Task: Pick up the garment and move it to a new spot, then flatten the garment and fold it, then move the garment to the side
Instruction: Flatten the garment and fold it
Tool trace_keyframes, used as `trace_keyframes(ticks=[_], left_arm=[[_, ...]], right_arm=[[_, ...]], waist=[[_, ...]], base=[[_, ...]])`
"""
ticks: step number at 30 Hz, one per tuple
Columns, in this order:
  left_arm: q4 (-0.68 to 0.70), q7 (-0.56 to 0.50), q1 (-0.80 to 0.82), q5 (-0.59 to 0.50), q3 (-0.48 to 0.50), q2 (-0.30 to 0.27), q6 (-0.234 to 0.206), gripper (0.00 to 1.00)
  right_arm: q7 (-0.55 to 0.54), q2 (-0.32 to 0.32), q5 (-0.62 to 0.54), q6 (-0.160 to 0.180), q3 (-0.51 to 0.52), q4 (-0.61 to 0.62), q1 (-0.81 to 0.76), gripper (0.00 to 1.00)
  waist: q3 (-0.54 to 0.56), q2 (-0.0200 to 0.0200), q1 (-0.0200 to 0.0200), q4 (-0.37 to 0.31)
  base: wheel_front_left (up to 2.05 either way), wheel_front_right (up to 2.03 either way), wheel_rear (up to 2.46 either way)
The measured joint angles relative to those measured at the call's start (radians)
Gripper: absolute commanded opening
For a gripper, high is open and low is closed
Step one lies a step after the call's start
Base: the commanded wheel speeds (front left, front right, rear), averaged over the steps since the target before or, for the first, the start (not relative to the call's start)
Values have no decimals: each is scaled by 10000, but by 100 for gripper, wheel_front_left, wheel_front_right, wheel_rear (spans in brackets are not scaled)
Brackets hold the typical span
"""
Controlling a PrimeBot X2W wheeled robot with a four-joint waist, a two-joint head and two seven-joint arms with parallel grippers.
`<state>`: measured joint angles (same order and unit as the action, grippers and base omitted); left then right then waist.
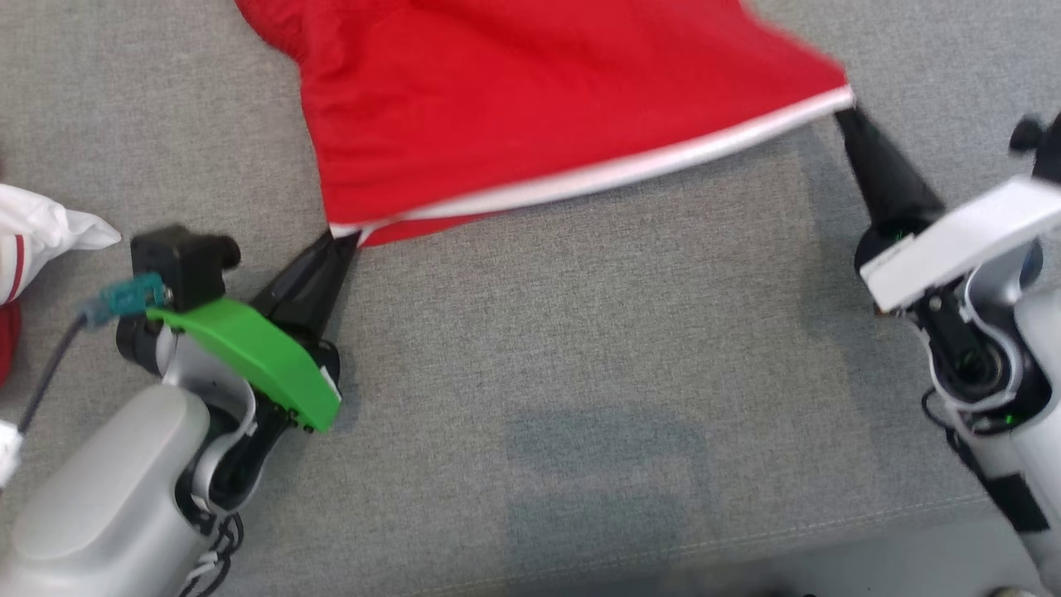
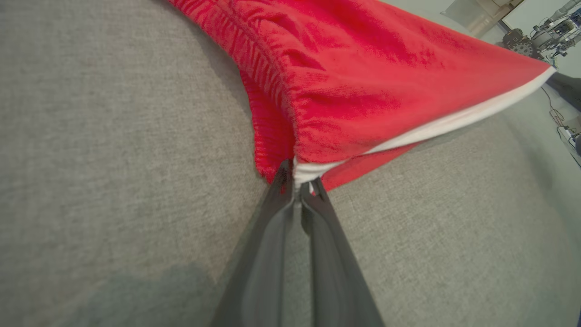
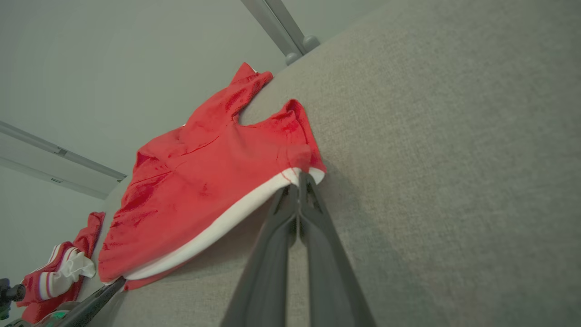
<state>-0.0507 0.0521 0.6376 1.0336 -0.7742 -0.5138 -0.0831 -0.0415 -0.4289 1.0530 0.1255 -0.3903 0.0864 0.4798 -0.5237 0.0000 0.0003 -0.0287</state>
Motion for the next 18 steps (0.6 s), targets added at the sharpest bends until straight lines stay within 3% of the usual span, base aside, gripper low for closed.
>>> trace_keyframes(ticks=[4,9,14,18], left_arm=[[-731,1358,-1058,19,23,431,219,0],[-1308,2213,-1388,61,117,585,631,0],[-1494,2069,-1680,219,221,878,978,0],[-1313,2029,-2385,176,-192,1156,1275,0]], right_arm=[[639,142,-29,-35,-107,-746,-1611,0],[1143,238,71,-470,-35,-1204,-1968,0],[1559,169,58,-780,77,-1549,-2051,0],[1643,-476,-150,-991,82,-1791,-2586,0]], waist=[[-172,0,0,8],[68,0,-2,-38],[462,0,-2,-128],[932,0,-3,-106]], base=[[0,0,0],[0,0,0],[0,0,0],[0,0,0]])
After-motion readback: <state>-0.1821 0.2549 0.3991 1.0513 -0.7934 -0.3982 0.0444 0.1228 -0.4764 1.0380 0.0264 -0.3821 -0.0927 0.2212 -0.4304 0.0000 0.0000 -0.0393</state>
